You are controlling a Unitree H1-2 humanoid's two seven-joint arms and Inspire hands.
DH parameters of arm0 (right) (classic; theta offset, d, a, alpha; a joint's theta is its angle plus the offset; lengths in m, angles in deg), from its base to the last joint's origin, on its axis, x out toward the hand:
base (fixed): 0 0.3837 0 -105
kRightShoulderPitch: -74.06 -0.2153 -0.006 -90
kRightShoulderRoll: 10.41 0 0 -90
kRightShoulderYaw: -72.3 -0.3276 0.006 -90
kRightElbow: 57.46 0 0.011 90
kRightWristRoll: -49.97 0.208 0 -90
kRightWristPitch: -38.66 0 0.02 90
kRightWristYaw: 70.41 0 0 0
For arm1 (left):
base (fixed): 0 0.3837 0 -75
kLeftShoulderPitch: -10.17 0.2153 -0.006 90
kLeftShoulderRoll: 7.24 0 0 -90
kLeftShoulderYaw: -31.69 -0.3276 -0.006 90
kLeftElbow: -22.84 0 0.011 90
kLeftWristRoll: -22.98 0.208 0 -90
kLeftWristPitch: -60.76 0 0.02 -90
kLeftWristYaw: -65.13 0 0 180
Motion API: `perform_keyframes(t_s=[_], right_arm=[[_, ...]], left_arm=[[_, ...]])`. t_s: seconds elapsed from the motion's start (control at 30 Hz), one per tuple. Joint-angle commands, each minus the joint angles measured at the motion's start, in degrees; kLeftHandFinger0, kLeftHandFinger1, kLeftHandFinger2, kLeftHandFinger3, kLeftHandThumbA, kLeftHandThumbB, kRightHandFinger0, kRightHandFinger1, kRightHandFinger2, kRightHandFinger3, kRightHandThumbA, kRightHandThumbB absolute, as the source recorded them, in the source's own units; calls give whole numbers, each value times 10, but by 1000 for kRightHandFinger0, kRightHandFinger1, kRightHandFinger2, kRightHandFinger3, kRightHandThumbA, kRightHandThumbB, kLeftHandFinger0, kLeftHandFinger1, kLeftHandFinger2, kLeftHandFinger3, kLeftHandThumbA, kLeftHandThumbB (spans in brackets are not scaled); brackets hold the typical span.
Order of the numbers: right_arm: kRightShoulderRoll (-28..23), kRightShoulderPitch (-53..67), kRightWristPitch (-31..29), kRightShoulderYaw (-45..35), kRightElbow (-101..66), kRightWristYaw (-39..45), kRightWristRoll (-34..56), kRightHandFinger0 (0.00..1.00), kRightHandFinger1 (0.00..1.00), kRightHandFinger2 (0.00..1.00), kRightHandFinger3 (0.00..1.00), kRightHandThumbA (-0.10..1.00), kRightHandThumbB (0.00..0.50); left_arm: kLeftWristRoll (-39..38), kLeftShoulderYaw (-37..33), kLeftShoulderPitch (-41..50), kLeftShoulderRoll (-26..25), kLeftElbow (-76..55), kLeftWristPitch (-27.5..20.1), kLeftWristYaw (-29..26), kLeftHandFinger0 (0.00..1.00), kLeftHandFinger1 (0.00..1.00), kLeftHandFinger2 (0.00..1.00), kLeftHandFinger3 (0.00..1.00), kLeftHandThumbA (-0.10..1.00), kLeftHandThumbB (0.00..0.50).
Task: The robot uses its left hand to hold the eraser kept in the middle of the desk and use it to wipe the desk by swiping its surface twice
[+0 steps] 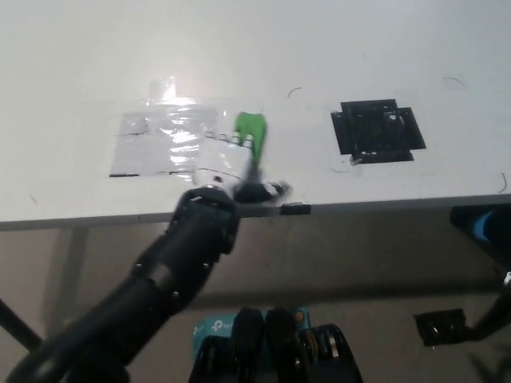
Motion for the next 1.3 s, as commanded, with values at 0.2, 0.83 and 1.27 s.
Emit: perform_keyframes(t_s=[0.2,0.83,1.27], right_arm=[[9,-20,-2,11,-24,-5,-17,0,0,0,458,1000,231],[19,-26,3,7,-25,-4,-9,0,0,10,473,1000,227],[23,-18,-5,-1,-24,-10,-12,0,0,0,464,1000,197]], left_arm=[[-43,-24,32,58,36,-57,45,1000,1000,1000,1000,1000,500],[-30,-72,12,68,90,-68,30,1000,1000,1000,1000,1000,500],[-74,-18,43,18,75,-59,19,1000,1000,1000,1000,1000,500]])
